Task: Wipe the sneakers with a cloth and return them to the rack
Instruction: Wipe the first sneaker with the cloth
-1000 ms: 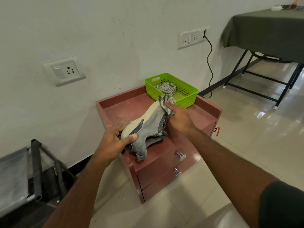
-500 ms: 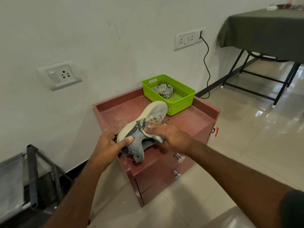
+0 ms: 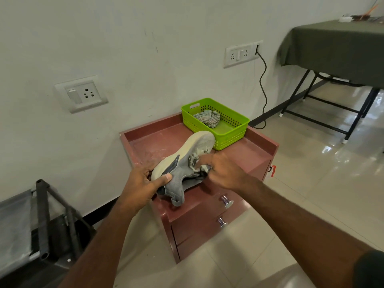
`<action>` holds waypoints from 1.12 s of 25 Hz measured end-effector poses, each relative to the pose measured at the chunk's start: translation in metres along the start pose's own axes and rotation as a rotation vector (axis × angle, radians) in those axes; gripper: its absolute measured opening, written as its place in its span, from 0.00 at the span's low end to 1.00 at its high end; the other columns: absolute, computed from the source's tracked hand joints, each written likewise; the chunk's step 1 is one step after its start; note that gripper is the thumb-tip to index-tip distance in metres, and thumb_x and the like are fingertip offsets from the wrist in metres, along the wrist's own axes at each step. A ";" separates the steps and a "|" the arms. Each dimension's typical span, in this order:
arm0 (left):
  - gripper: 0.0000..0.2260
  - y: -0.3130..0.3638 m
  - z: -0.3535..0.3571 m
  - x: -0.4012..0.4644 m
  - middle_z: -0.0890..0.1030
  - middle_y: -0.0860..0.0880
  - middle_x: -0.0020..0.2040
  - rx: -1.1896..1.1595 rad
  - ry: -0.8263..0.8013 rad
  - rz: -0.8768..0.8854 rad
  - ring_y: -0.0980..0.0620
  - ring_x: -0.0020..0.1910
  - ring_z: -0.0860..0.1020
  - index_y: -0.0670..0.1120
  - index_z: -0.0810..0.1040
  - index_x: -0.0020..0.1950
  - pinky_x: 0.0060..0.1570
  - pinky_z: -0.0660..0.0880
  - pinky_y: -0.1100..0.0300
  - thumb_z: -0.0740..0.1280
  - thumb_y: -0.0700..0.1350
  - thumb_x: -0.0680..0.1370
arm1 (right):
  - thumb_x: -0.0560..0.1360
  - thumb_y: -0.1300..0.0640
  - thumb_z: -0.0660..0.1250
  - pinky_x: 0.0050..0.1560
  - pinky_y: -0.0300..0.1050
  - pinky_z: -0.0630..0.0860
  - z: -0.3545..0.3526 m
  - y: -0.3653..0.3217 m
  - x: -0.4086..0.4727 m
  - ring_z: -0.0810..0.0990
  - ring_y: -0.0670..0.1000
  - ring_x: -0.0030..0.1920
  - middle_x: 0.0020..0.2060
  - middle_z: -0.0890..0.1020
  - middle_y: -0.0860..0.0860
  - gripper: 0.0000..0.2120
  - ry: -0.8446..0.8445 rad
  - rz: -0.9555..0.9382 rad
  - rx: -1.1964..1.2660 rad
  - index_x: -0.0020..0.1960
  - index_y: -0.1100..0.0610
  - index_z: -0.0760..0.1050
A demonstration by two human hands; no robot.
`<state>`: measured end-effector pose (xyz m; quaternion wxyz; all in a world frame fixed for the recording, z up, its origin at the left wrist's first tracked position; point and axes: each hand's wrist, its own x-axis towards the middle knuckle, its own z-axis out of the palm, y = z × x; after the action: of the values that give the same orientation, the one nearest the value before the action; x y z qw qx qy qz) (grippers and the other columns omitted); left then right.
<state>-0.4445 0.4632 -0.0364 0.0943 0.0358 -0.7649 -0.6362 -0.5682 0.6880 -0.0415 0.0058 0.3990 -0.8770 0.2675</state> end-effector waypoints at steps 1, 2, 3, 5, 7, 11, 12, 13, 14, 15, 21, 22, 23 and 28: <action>0.17 0.001 0.000 0.000 0.87 0.49 0.52 0.013 0.002 -0.004 0.48 0.50 0.85 0.49 0.81 0.64 0.48 0.83 0.48 0.74 0.39 0.75 | 0.62 0.65 0.56 0.43 0.48 0.78 -0.006 -0.001 -0.002 0.82 0.51 0.45 0.45 0.86 0.51 0.23 0.007 0.059 0.059 0.48 0.54 0.84; 0.17 0.002 0.001 -0.001 0.87 0.49 0.52 0.014 0.003 -0.013 0.48 0.50 0.86 0.50 0.81 0.63 0.47 0.83 0.49 0.74 0.39 0.75 | 0.63 0.65 0.57 0.40 0.47 0.76 -0.012 -0.001 -0.002 0.82 0.48 0.42 0.40 0.85 0.50 0.19 0.054 0.141 0.200 0.44 0.56 0.84; 0.16 0.004 0.002 -0.001 0.87 0.49 0.51 0.007 0.001 -0.020 0.48 0.49 0.86 0.51 0.81 0.62 0.45 0.83 0.51 0.74 0.40 0.76 | 0.63 0.65 0.57 0.39 0.44 0.74 -0.016 -0.001 -0.001 0.81 0.45 0.39 0.37 0.85 0.48 0.17 0.174 0.222 0.376 0.41 0.57 0.84; 0.16 0.007 0.002 0.000 0.87 0.48 0.50 -0.012 -0.006 -0.018 0.47 0.48 0.86 0.51 0.82 0.62 0.40 0.83 0.54 0.73 0.39 0.76 | 0.65 0.68 0.57 0.46 0.42 0.74 -0.019 0.005 0.000 0.81 0.42 0.45 0.43 0.85 0.44 0.20 0.478 0.254 0.450 0.46 0.55 0.84; 0.16 0.007 0.002 -0.001 0.87 0.48 0.50 -0.016 0.002 -0.013 0.48 0.47 0.86 0.52 0.81 0.61 0.39 0.83 0.55 0.73 0.38 0.76 | 0.68 0.73 0.58 0.65 0.44 0.72 -0.010 0.005 0.002 0.77 0.46 0.64 0.62 0.81 0.49 0.28 0.443 0.161 0.305 0.62 0.56 0.80; 0.16 0.008 0.004 -0.002 0.87 0.50 0.50 0.011 0.003 -0.011 0.49 0.46 0.86 0.54 0.81 0.60 0.40 0.84 0.51 0.73 0.38 0.76 | 0.66 0.74 0.57 0.66 0.38 0.68 -0.004 -0.006 -0.001 0.74 0.47 0.67 0.65 0.79 0.51 0.30 0.042 0.105 0.179 0.61 0.56 0.81; 0.16 0.007 0.003 -0.002 0.87 0.50 0.50 0.023 0.004 -0.011 0.49 0.47 0.86 0.53 0.81 0.61 0.41 0.84 0.51 0.73 0.38 0.76 | 0.65 0.73 0.58 0.55 0.39 0.73 -0.006 -0.006 0.000 0.80 0.46 0.58 0.55 0.85 0.51 0.26 0.047 0.137 0.191 0.53 0.55 0.84; 0.16 0.007 0.002 -0.002 0.87 0.49 0.50 0.032 0.004 -0.009 0.48 0.47 0.86 0.53 0.81 0.60 0.42 0.84 0.50 0.74 0.38 0.76 | 0.64 0.72 0.58 0.46 0.40 0.73 -0.008 -0.006 0.000 0.81 0.44 0.47 0.44 0.86 0.50 0.21 0.079 0.173 0.243 0.46 0.56 0.85; 0.16 0.008 0.002 -0.002 0.87 0.49 0.49 0.030 0.003 -0.007 0.48 0.47 0.86 0.54 0.82 0.60 0.42 0.84 0.49 0.74 0.38 0.76 | 0.64 0.70 0.58 0.40 0.43 0.73 -0.009 -0.001 0.000 0.80 0.43 0.39 0.36 0.84 0.50 0.17 0.148 0.226 0.359 0.39 0.57 0.82; 0.15 0.008 0.002 -0.001 0.87 0.49 0.49 0.020 -0.002 -0.006 0.47 0.47 0.86 0.54 0.82 0.59 0.43 0.84 0.49 0.73 0.38 0.76 | 0.63 0.68 0.57 0.38 0.46 0.75 -0.012 0.006 0.000 0.78 0.45 0.36 0.32 0.81 0.51 0.13 0.281 0.275 0.496 0.36 0.58 0.79; 0.16 0.007 0.001 0.000 0.87 0.48 0.50 0.004 -0.031 0.016 0.47 0.47 0.86 0.52 0.81 0.61 0.43 0.84 0.49 0.72 0.36 0.76 | 0.77 0.70 0.59 0.76 0.40 0.58 -0.005 0.032 0.012 0.61 0.49 0.77 0.74 0.66 0.47 0.28 0.569 0.230 0.440 0.74 0.52 0.70; 0.16 0.007 0.002 0.000 0.87 0.48 0.50 -0.001 -0.030 0.011 0.47 0.47 0.86 0.52 0.82 0.60 0.43 0.84 0.50 0.73 0.37 0.76 | 0.78 0.69 0.59 0.76 0.39 0.53 0.000 0.027 0.018 0.54 0.48 0.79 0.77 0.61 0.47 0.29 0.453 0.222 0.418 0.76 0.50 0.66; 0.15 0.007 0.002 0.000 0.87 0.48 0.50 -0.008 -0.028 0.005 0.46 0.47 0.86 0.52 0.82 0.60 0.43 0.84 0.50 0.73 0.37 0.76 | 0.79 0.68 0.59 0.76 0.40 0.51 0.005 0.023 0.025 0.52 0.49 0.79 0.78 0.59 0.49 0.28 0.364 0.241 0.397 0.76 0.50 0.65; 0.14 0.004 0.001 0.002 0.87 0.47 0.49 -0.038 -0.015 0.000 0.46 0.48 0.86 0.52 0.83 0.58 0.45 0.84 0.49 0.73 0.36 0.76 | 0.70 0.72 0.59 0.72 0.41 0.63 0.016 -0.007 0.026 0.69 0.47 0.73 0.69 0.76 0.50 0.29 0.228 0.103 0.341 0.62 0.47 0.80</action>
<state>-0.4468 0.4642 -0.0324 0.0892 0.0289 -0.7534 -0.6509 -0.5780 0.6582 -0.0462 0.0237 0.3158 -0.8320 0.4554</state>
